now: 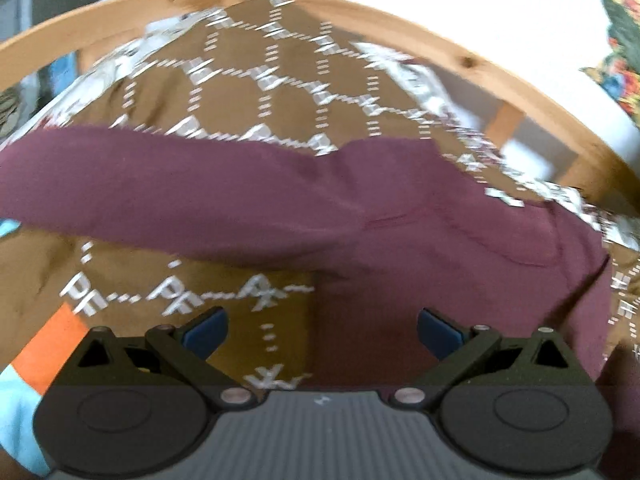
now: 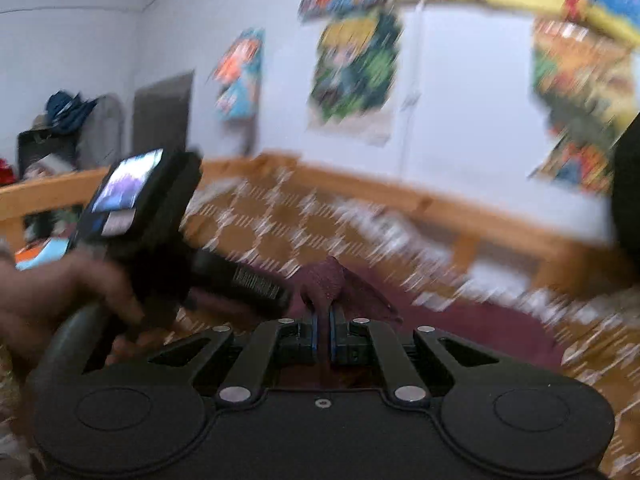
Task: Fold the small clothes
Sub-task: 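Lift the grasped sleeve with the right tool and carry it across the shirt body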
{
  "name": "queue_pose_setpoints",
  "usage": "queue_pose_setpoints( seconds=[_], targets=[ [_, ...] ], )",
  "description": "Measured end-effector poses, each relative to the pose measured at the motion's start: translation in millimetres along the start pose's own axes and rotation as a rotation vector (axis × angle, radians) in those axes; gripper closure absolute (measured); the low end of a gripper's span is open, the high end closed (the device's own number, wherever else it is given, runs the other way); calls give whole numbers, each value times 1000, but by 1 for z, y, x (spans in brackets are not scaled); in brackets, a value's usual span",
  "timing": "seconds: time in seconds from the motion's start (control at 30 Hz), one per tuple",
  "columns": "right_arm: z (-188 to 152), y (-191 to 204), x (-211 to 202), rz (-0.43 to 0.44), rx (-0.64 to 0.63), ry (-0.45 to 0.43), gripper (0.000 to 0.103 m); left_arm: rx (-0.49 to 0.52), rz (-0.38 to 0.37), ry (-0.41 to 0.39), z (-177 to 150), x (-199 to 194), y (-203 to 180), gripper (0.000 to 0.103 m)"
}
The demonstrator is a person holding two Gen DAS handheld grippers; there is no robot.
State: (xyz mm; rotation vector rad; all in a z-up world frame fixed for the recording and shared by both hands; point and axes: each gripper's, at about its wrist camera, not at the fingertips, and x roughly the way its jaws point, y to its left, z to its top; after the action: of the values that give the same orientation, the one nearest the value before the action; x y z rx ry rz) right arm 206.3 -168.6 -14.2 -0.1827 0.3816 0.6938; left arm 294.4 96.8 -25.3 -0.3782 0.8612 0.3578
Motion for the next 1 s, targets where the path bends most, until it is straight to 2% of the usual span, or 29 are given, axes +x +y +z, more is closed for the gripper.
queue_pose_setpoints(
  seconds=[0.07,0.1,0.13,0.17,0.2,0.27,0.3,0.37,0.43,0.5,0.6,0.7,0.8,0.93,1.0],
  targets=[
    [-8,11,12,50,-10,59,89,-3,17,-7,-4,4,9,0],
    [-14,13,15,80,-5,85,78,3,25,-8,-6,6,12,0],
    [-16,23,20,98,0,103,72,10,31,-8,-7,7,13,0],
    [-20,28,22,113,5,120,60,20,31,-10,-9,8,15,0],
    [-26,30,22,128,3,143,42,28,28,-14,-11,8,15,0],
    [-30,33,27,178,23,177,22,34,12,-13,-14,10,15,0],
    [-35,31,23,221,50,186,17,33,-1,-15,-16,9,15,0],
    [-40,29,18,289,70,209,11,31,-32,-29,-20,8,15,0],
    [-45,20,6,290,66,201,7,40,-87,-55,-25,4,16,0],
    [-50,5,-4,224,62,197,4,83,-150,-80,-31,0,15,0],
    [-58,-34,-8,63,111,216,3,209,-204,-79,-45,-5,6,0],
    [-66,-82,-6,-144,196,232,1,306,-188,-38,-62,-3,-2,0],
    [-67,-121,10,-283,248,250,1,360,-150,15,-77,2,-11,0],
    [-52,-142,40,-310,271,220,2,405,-163,53,-93,6,-15,0],
    [-40,-139,60,-262,277,216,7,427,-131,66,-99,9,-21,0]
  ],
)
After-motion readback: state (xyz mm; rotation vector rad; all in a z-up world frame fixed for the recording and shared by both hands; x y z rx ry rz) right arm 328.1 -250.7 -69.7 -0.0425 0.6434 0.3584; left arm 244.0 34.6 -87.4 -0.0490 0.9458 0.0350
